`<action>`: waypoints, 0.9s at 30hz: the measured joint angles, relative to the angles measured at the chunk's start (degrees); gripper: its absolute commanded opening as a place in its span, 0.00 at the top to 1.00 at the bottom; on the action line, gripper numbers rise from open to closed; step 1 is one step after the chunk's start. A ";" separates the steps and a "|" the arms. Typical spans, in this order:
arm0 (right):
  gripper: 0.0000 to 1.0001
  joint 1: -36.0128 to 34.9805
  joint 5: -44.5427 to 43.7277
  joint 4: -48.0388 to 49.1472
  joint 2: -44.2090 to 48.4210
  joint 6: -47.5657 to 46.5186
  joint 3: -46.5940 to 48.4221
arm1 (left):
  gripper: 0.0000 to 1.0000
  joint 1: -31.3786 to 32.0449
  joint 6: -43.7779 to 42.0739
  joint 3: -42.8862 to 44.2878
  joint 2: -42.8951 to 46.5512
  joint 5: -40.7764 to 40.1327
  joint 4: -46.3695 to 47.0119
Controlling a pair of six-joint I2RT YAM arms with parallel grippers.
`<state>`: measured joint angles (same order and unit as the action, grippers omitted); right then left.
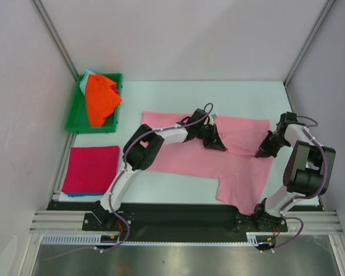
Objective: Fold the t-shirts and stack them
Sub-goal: Fold the tshirt
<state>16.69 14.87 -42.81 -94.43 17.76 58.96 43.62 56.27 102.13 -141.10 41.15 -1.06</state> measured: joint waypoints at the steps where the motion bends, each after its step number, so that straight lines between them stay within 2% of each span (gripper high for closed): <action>1: 1.00 0.04 0.00 -0.44 0.17 0.13 0.37 | 1.00 0.00 0.00 0.00 0.00 0.00 -0.20; 10: 0.99 0.70 1.07 -2.56 1.55 0.20 0.96 | 1.00 -0.13 -0.33 -1.31 2.21 0.02 -2.56; 16: 0.95 0.90 2.23 -2.93 1.55 0.24 0.96 | 0.99 -0.44 -0.22 -2.25 3.30 0.02 -2.62; 17: 0.94 0.92 2.38 -2.93 1.55 0.26 0.96 | 0.93 -0.50 -0.22 -2.38 3.39 0.02 -2.62; 18: 0.94 0.96 2.51 -2.95 1.55 0.31 0.96 | 0.80 -0.55 -0.26 -2.43 3.41 0.02 -2.64; 19: 0.91 0.98 2.62 -2.93 1.55 0.39 0.96 | 0.58 -0.59 -0.39 -2.45 3.43 0.00 -2.71; 21: 0.89 0.98 2.69 -2.93 1.55 0.44 0.96 | 0.48 -0.61 -0.98 -2.49 3.52 -0.46 -3.26; 27: 0.88 0.98 2.86 -2.69 1.53 0.46 0.96 | 0.49 -0.61 -1.86 -2.23 3.50 -1.55 -4.52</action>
<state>17.67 17.74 -45.50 -92.90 18.22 59.92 43.00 54.41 99.90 -137.60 39.59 -5.58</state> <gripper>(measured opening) 0.118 0.513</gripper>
